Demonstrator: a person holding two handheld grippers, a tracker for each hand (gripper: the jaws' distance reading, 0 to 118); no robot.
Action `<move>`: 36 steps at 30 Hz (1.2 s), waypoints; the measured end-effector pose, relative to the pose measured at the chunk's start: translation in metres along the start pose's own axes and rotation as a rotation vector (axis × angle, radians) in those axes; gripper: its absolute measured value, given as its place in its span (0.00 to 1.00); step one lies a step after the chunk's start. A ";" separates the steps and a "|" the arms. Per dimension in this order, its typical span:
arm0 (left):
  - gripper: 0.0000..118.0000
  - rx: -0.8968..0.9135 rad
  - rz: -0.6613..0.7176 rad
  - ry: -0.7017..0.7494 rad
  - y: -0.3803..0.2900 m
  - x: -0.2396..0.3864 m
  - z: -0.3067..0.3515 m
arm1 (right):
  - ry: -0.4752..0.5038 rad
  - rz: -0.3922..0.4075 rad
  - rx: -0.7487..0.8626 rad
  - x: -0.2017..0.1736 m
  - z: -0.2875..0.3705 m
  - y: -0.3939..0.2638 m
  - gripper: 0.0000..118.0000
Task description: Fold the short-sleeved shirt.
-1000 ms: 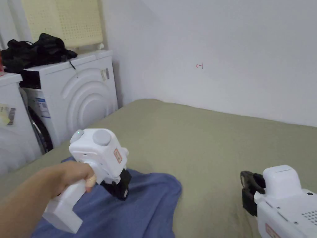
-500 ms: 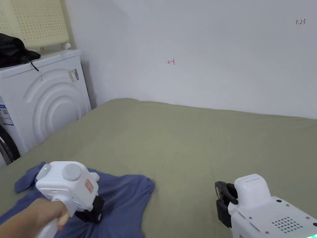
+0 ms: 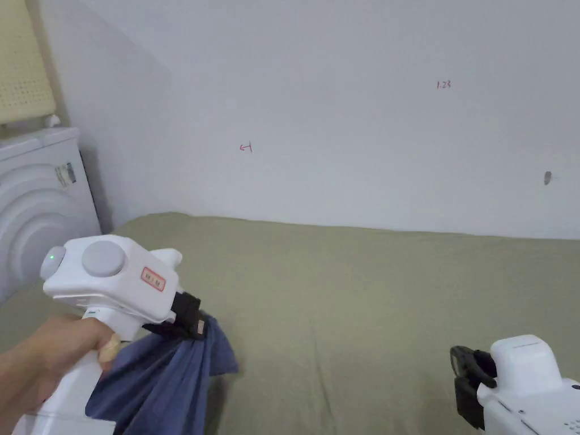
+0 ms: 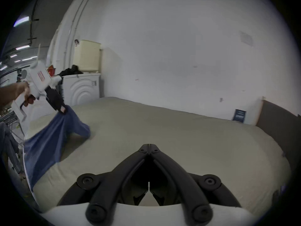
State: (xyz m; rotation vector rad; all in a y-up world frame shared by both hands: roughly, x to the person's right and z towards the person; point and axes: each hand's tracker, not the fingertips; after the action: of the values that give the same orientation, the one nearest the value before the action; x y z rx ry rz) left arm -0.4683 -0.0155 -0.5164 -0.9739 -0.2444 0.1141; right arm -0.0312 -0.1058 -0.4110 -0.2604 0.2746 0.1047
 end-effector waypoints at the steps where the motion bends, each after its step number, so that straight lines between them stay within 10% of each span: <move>1: 0.05 0.031 -0.026 -0.042 0.015 0.028 0.004 | -0.027 -0.009 0.008 0.016 0.008 0.003 0.00; 13: 0.05 0.048 -0.451 -0.456 0.058 0.325 -0.030 | -0.358 -0.022 0.044 0.178 0.113 0.019 0.00; 23: 0.08 -0.261 -0.528 -0.648 -0.056 0.428 -0.179 | -0.481 -0.054 -0.010 0.225 0.140 -0.005 0.00; 24: 0.18 -0.285 -0.511 -0.639 -0.070 0.429 -0.195 | -0.486 -0.059 -0.017 0.224 0.138 -0.008 0.00; 26: 0.79 -0.310 -0.466 -0.576 -0.090 0.423 -0.217 | -0.480 -0.072 -0.031 0.223 0.135 -0.012 0.00; 27: 0.85 -0.330 -0.436 -0.517 -0.098 0.417 -0.226 | -0.471 -0.082 -0.034 0.221 0.133 -0.014 0.00; 36: 0.57 0.055 -0.221 -0.328 -0.078 0.268 -0.092 | -0.402 -0.092 -0.020 0.200 0.128 0.002 0.00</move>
State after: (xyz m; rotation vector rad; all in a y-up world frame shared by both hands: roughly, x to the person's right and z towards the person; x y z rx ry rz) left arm -0.1871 -0.0778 -0.4601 -0.8648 -0.6445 0.0771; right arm 0.1928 -0.0559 -0.3485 -0.2653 -0.1380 0.0673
